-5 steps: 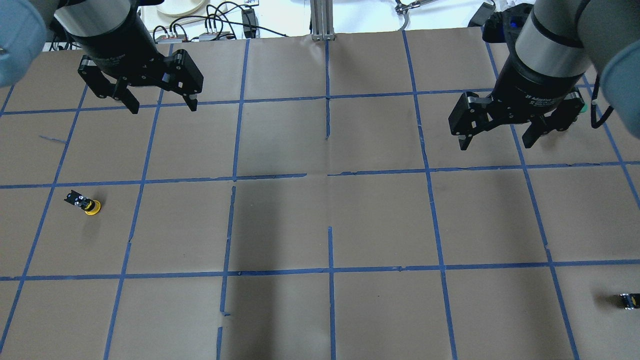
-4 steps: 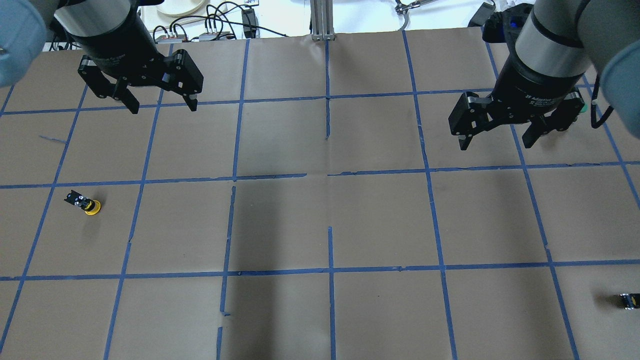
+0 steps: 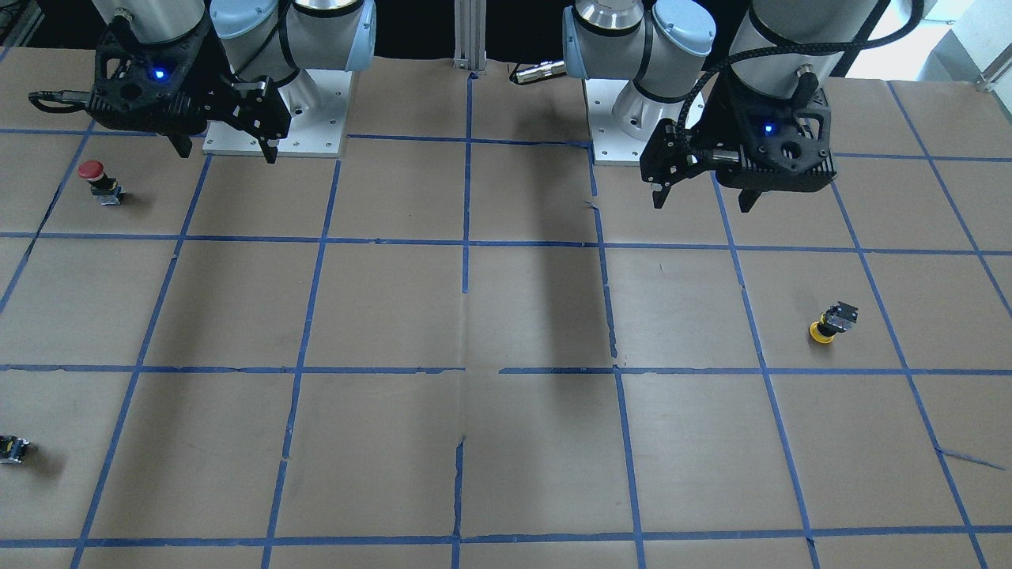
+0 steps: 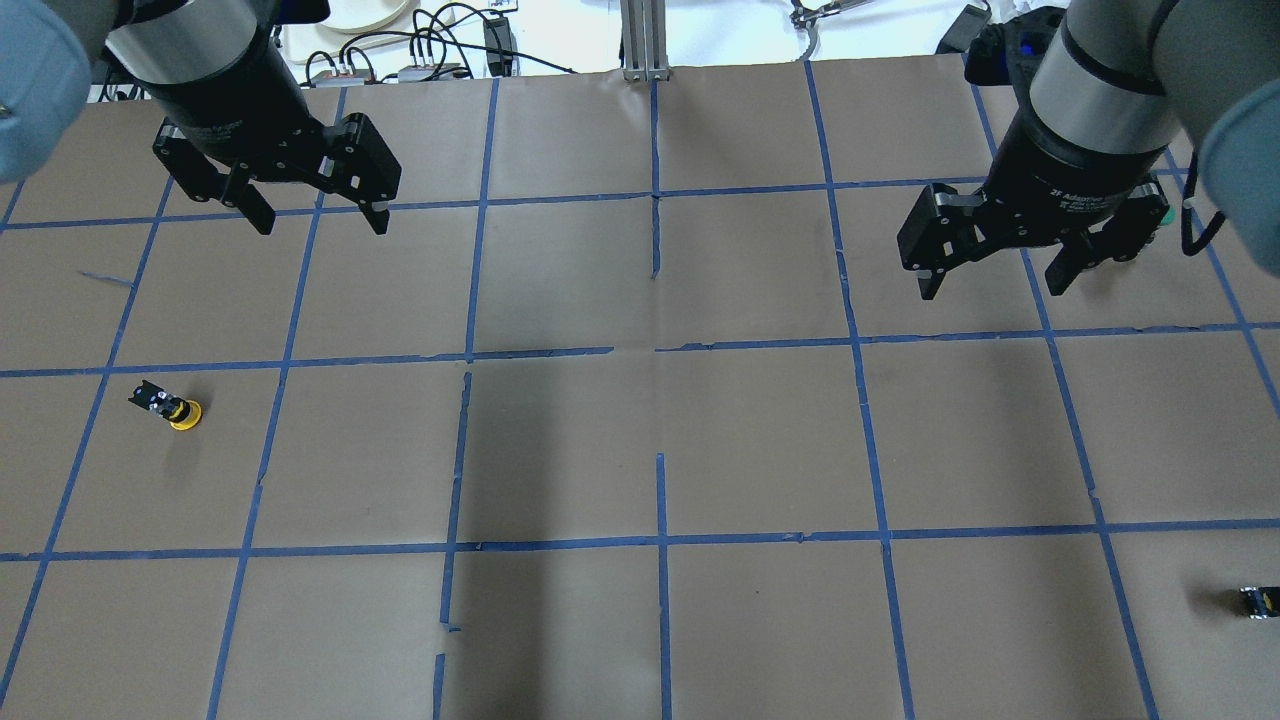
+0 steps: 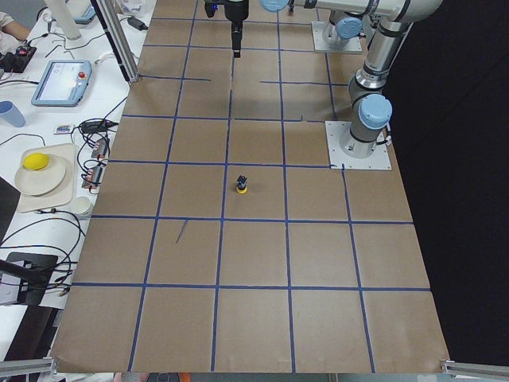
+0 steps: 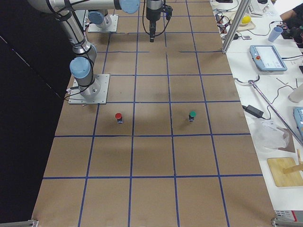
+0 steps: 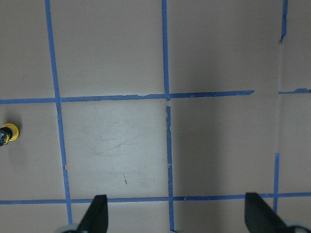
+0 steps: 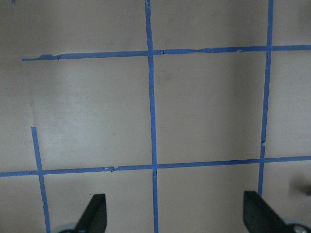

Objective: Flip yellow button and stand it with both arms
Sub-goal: 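Move the left gripper down toward the yellow button switch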

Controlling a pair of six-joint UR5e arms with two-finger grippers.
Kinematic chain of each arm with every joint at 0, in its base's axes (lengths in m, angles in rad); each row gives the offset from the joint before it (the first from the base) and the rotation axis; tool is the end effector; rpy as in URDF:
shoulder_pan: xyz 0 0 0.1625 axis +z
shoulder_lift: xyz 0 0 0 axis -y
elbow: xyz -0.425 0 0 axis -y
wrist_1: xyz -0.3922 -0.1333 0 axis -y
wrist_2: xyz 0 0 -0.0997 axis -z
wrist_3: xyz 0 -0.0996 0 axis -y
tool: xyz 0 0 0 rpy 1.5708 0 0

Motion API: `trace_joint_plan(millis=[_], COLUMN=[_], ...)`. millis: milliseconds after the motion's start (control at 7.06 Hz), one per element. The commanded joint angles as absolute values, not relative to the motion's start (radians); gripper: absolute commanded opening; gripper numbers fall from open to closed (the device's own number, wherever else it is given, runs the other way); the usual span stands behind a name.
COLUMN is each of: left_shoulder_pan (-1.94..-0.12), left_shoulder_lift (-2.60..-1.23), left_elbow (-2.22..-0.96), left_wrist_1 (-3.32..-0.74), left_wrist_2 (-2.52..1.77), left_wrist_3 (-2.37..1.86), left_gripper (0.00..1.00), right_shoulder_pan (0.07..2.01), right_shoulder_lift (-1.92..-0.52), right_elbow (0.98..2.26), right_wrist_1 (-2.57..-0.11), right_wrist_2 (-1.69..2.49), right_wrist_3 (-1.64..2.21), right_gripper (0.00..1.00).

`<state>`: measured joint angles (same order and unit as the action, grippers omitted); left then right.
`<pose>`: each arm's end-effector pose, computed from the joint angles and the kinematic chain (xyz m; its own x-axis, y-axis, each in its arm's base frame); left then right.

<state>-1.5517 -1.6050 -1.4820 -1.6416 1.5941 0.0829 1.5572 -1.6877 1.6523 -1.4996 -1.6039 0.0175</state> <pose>-0.1213 -0.5066 0.5075 -0.9977 0.0641 -0.0219 0.0637 0.9978 0.0181 0.1240 -0.4402 0.4954 -0.9990 0.0299 0.0337 0.0311 0.9989 0.0352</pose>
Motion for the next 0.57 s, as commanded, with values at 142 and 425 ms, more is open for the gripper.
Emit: trace_joint_plan(millis=[142,425], left_shoulder_pan=[-1.387,-1.263], left_shoulder_lift=[-1.608,-1.608], left_elbow=[-1.558,-1.681], left_wrist_1=[-1.631,-1.509], left_wrist_2=[1.592,1.627], left_wrist_3=[0.369,0.547], left_gripper=[0.99,0.99], right_shoulder_pan=[1.540,1.545], right_shoulder_lift=[-1.689,-1.683], right_elbow=[1.641,1.650], right_wrist_1=[-1.511,-1.503], right_wrist_2=[-1.600,-1.589], right_wrist_3=[0.018,0.017], right_gripper=[1.00,1.00])
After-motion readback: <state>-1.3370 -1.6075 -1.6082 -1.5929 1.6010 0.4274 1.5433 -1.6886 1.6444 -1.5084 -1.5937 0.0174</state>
